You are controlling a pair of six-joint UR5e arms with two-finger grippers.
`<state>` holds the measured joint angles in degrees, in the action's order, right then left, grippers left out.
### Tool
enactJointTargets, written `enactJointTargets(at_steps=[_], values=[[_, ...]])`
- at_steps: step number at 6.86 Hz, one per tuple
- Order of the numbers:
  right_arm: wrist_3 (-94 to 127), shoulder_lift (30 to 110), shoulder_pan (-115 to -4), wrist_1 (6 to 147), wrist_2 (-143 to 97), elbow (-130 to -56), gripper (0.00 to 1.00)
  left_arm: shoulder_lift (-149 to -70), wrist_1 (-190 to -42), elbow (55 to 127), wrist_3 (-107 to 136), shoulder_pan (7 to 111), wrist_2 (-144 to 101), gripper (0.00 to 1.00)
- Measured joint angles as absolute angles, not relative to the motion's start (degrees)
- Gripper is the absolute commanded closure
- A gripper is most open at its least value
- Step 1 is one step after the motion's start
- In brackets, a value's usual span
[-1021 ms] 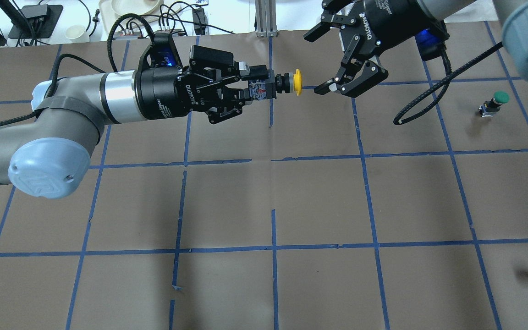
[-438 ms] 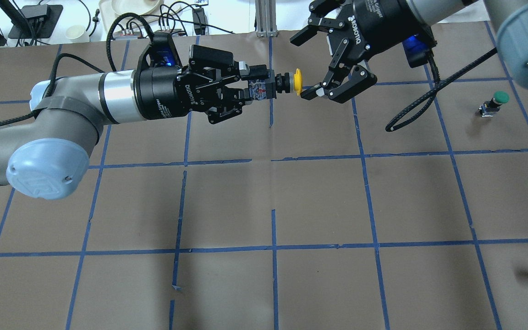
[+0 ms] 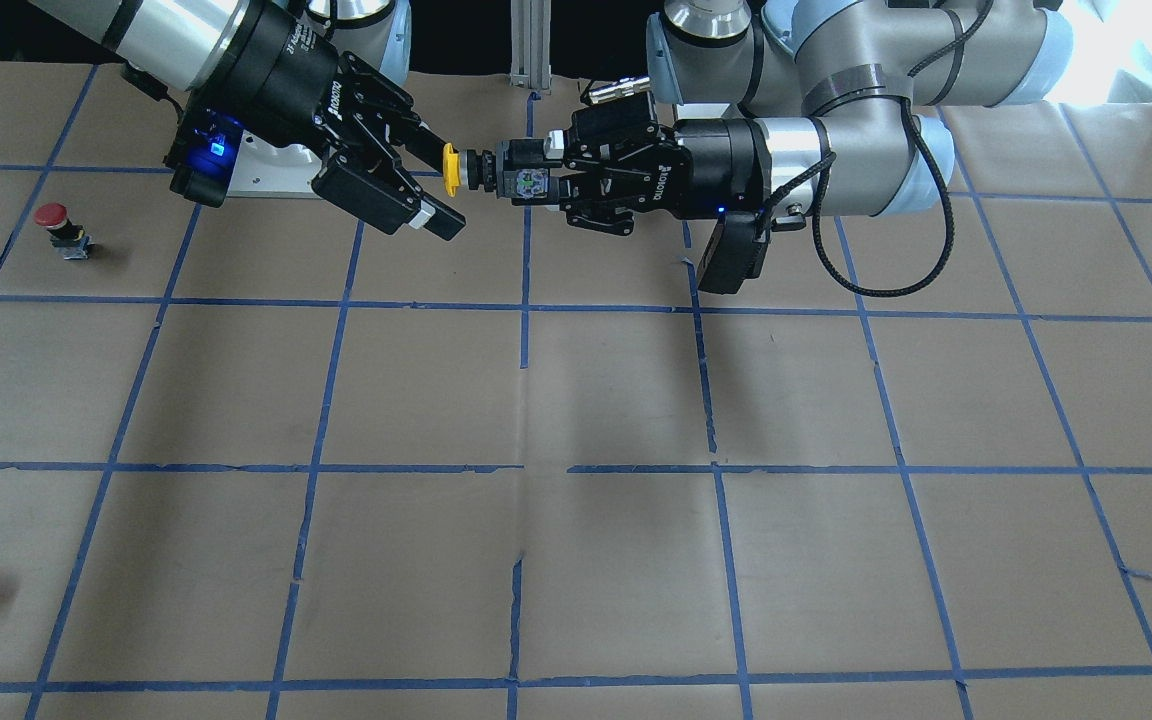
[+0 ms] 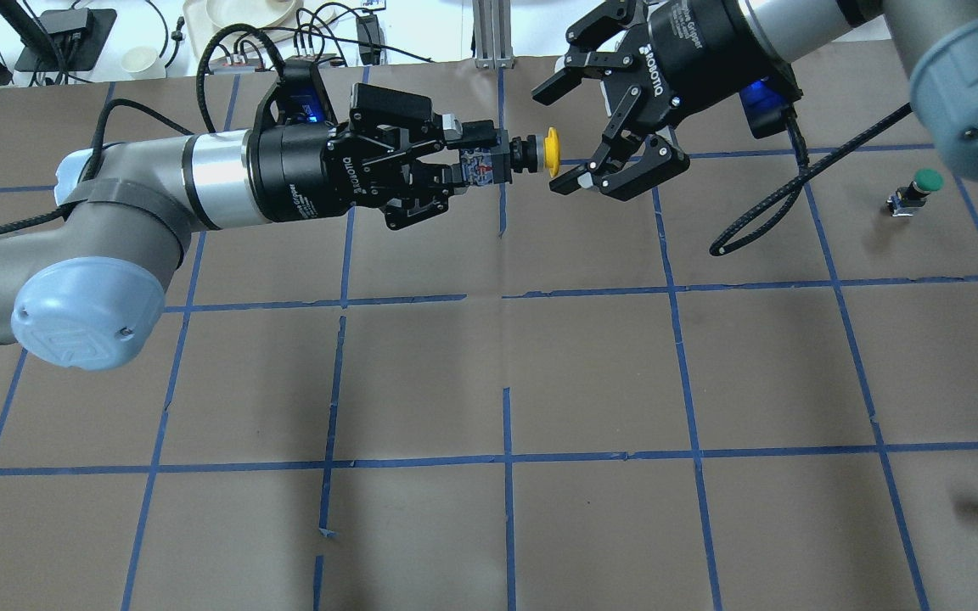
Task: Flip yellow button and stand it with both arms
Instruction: 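Bring the open right gripper to the yellow cap held by the left gripper, then close the right gripper on the yellow cap and open the left gripper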
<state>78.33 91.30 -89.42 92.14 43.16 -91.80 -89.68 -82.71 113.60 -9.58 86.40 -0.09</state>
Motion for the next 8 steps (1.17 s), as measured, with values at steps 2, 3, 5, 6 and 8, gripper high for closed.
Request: enactJointTargets(at_steps=[2,3,5,6,8], values=[[78.3,91.4,-89.5,92.1,42.8,-91.9,0.92,-89.5,-82.7,113.6,-9.6,86.4,-0.1,0.88],[78.4,91.4,-89.5,92.0,42.1,-91.9,0.93,-89.4,-82.7,113.7,-9.6,86.4,-0.1,0.78],[78.4,91.3,-89.4,92.0,41.1,-91.9,0.93,-89.3,-82.7,113.7,-9.6,86.4,0.0,0.07],[78.4,91.3,-89.4,92.0,41.0,-91.8,0.93,-89.2,-82.6,113.7,-9.7,86.5,0.0,0.07],[78.4,91.0,-89.0,92.1,41.1,-91.7,0.93,-89.1,-82.3,113.6,-9.7,86.5,0.2,0.07]])
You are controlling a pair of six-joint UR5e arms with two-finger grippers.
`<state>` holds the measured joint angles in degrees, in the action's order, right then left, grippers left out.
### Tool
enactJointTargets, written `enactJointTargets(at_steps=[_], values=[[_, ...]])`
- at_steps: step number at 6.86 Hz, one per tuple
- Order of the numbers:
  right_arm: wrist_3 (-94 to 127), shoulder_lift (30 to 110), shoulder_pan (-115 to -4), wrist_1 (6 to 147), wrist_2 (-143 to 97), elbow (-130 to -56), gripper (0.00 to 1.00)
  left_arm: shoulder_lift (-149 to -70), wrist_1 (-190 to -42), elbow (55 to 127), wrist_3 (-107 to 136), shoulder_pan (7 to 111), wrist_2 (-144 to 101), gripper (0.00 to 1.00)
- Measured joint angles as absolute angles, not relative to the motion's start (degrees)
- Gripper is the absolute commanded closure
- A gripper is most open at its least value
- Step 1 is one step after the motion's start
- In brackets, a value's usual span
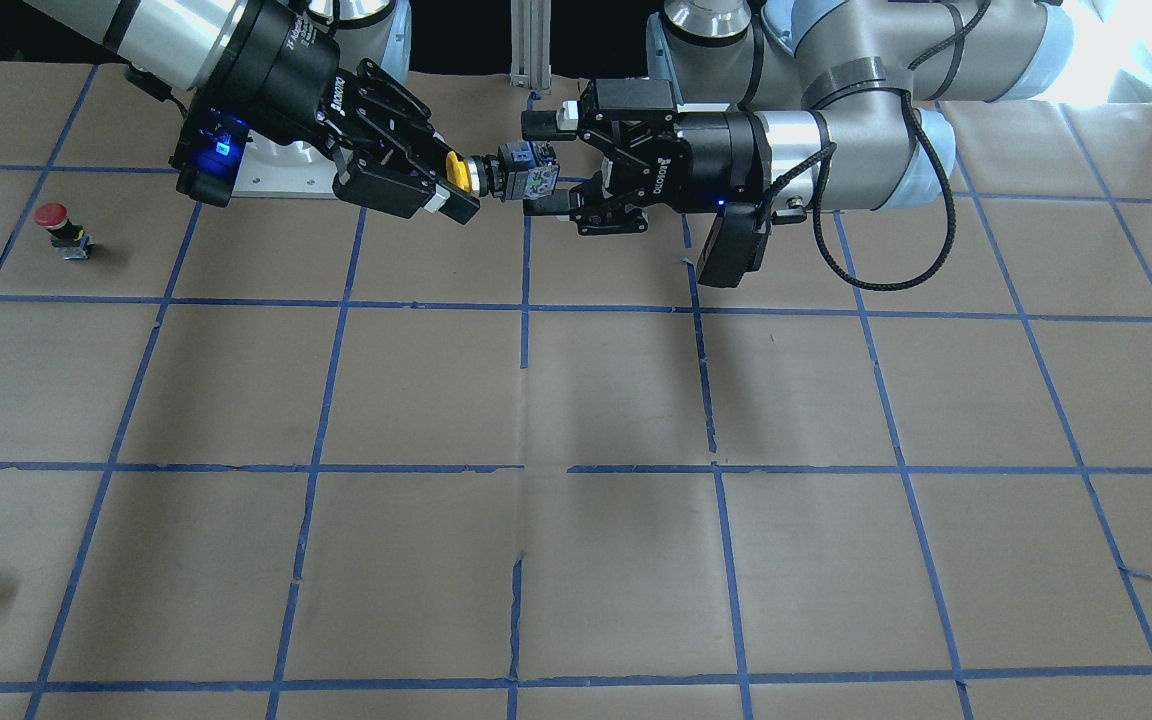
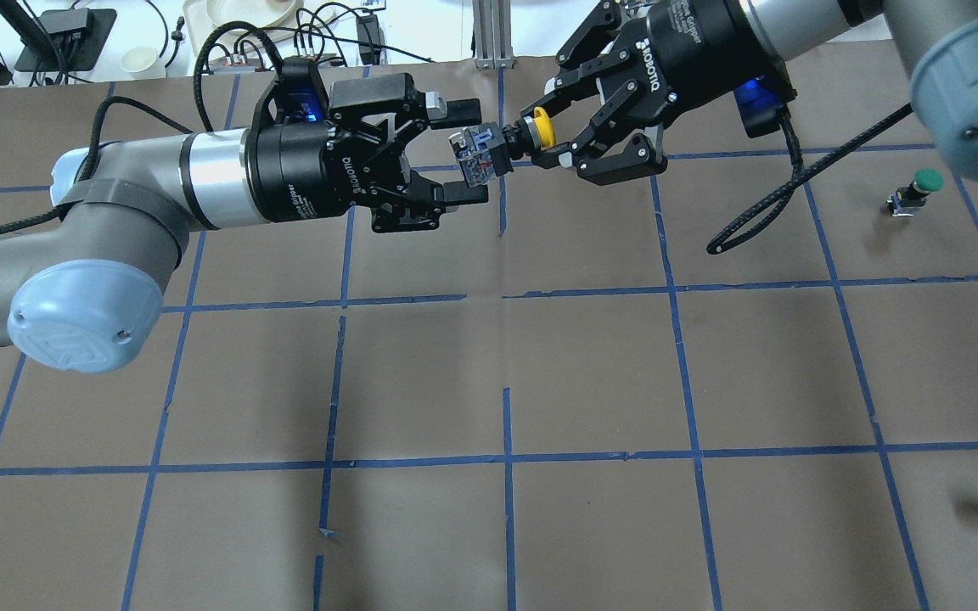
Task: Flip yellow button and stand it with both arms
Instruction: 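Close the right gripper on the yellow cap and open the left gripper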
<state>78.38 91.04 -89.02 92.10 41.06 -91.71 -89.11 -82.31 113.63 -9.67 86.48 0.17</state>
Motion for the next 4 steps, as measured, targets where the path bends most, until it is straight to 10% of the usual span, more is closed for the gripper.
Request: enactJointTargets(at_steps=[4], values=[[66.4,90.2,-81.2,92.2,45.4,-91.4,0.93,-90.2,-79.1,112.5,-8.6,86.3,8.7,0.08]])
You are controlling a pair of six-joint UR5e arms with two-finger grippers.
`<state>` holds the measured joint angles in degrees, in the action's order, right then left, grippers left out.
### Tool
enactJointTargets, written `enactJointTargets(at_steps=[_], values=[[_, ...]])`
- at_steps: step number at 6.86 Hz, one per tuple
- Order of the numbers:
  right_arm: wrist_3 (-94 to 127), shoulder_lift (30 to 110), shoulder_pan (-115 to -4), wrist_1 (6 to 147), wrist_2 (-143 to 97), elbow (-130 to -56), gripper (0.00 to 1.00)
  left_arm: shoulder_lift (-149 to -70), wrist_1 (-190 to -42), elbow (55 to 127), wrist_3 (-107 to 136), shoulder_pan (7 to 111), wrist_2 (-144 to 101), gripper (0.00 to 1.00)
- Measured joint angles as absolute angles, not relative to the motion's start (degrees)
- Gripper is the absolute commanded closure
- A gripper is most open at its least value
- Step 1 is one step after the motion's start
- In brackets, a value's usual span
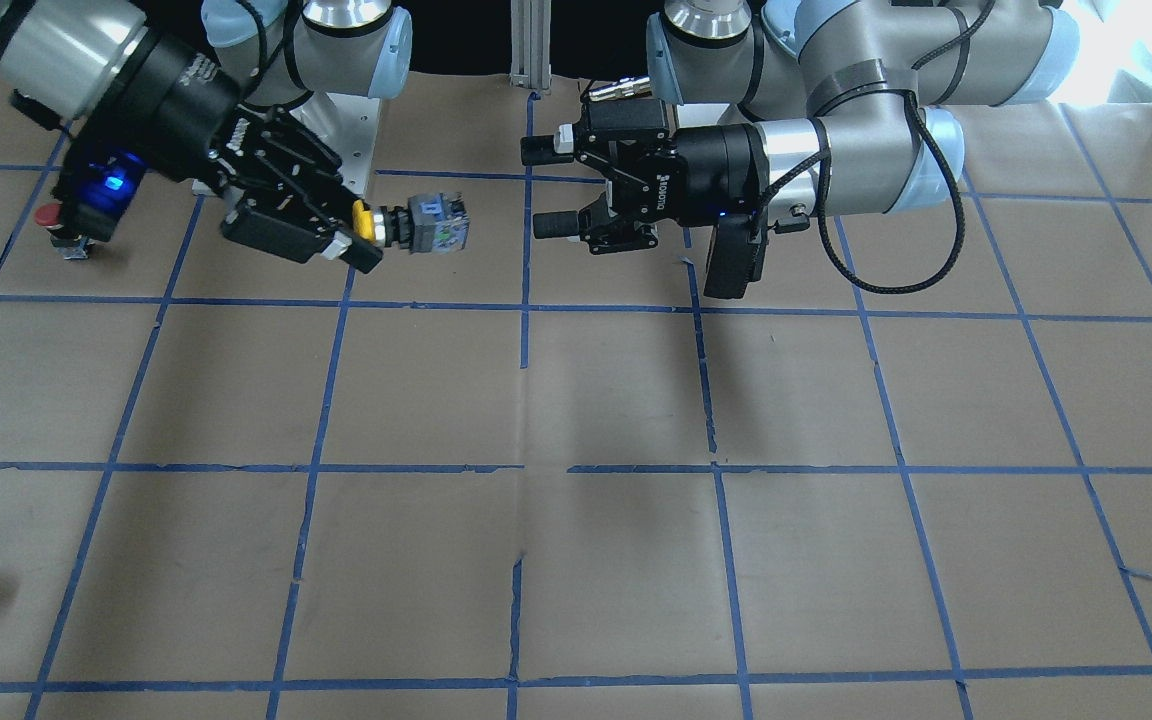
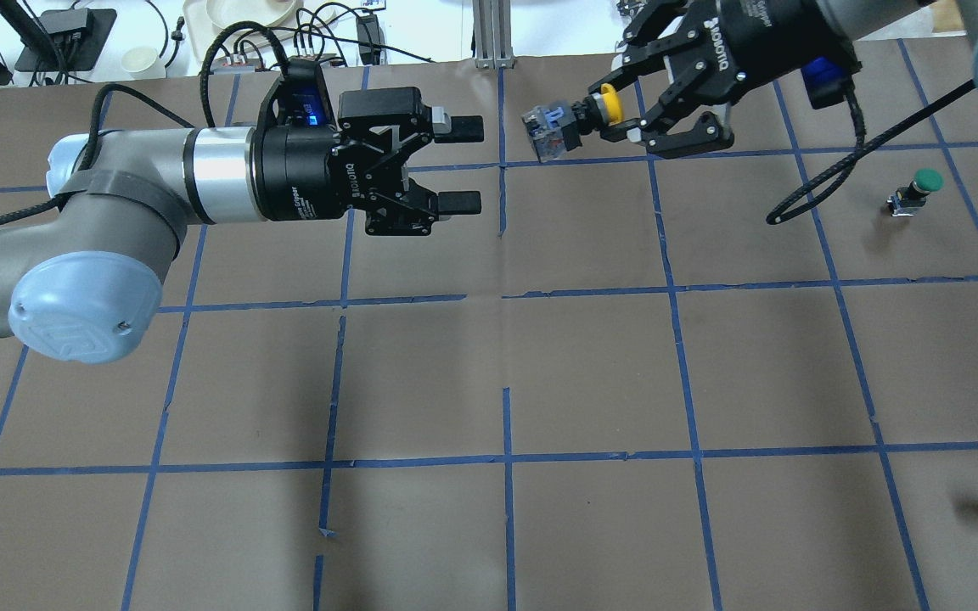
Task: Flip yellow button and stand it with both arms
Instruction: 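Carry the button with the right gripper toward the other buttons while the left arm withdraws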
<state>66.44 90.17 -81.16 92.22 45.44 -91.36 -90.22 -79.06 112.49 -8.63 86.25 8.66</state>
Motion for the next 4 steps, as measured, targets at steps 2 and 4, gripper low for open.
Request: enactJointTargets(at_steps=[2,4], values=[[48.1,87.8,-75.2,91.5,53.0,-91.8,0.95,-91.8,-69.9,112.1,-4.0,86.2,20.9,0.1],[24.0,84.0,-70.8,92.1,67.2,-92.3,0.97,-93.4,-63.5,112.0,-2.4,87.0,35.7,0.07]])
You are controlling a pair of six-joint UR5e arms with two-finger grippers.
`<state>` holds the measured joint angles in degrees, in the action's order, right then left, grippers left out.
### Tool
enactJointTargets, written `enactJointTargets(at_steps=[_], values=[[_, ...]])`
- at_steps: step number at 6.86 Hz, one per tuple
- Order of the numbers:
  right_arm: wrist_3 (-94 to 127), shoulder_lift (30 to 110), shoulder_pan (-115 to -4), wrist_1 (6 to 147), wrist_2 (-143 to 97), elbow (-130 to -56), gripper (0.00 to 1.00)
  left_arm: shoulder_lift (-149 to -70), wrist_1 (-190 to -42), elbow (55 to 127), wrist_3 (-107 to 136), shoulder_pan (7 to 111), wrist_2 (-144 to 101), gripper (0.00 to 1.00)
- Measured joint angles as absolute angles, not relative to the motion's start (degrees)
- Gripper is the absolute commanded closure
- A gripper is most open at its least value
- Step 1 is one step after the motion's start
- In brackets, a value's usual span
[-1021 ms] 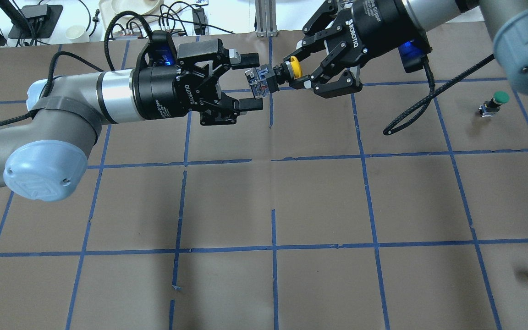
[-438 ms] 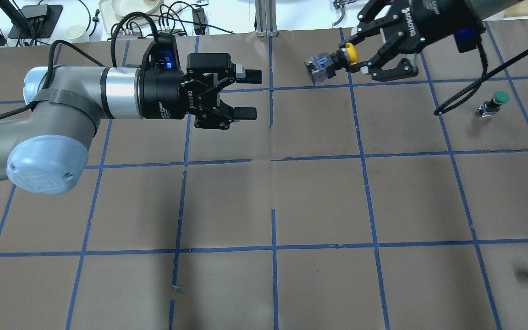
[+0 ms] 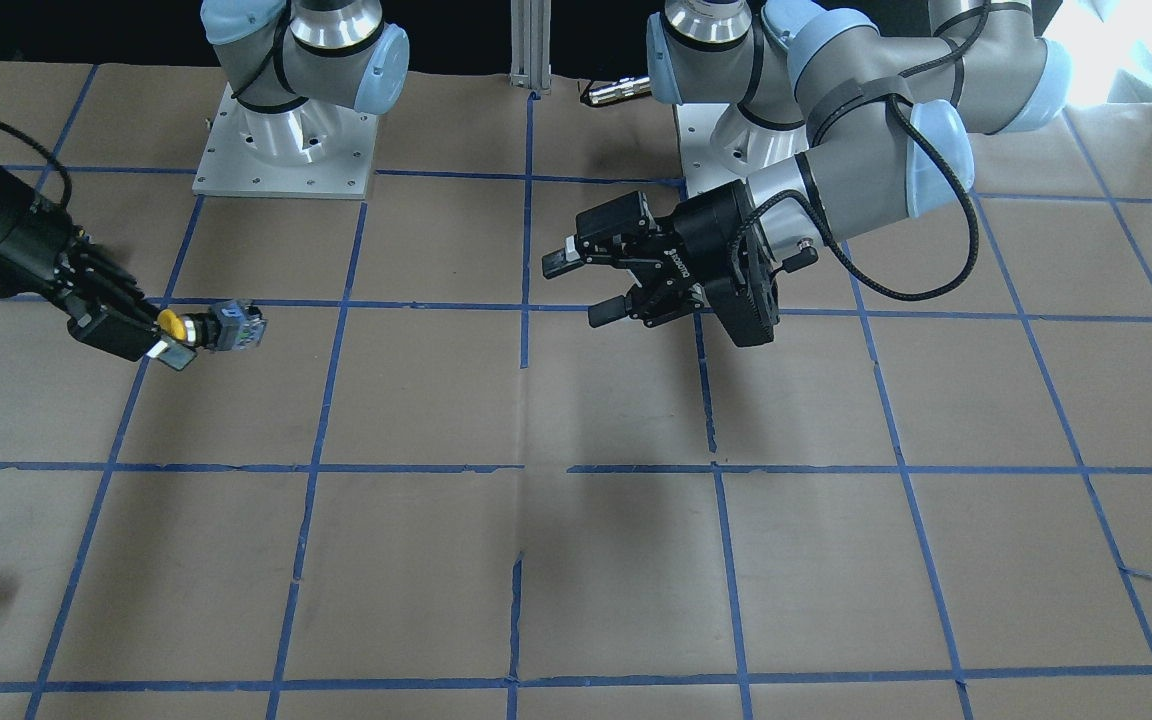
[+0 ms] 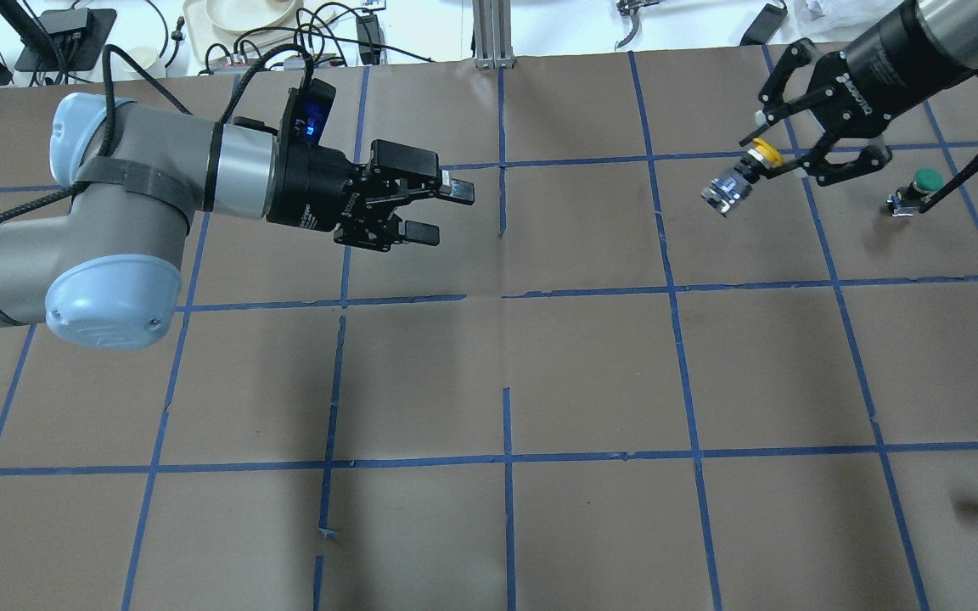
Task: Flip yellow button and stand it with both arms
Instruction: 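Carry the button with the right gripper toward the other buttons while the left arm withdraws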
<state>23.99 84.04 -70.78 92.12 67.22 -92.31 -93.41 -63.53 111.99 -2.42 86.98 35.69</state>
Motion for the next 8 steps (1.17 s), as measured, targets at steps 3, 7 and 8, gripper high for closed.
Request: enactJointTargets(at_steps=[3,7,8], values=[[-15.4,79.2,-59.4,107.0,76.0,-97.9,0.96,-93.8,-63.5,108.0,-2.1,92.4,63.6,0.04],[-62.3,76.8,-47.0,127.5,72.7,-108.4,0.96,-91.0,-67.0,105.4,-2.4,100.5,93.7,0.03],[-71.2,76.3,-44.1,128.1,67.8,-110.4,0.95,-90.2,-67.6,104.8,-2.4,99.9,94.6,0.03]])
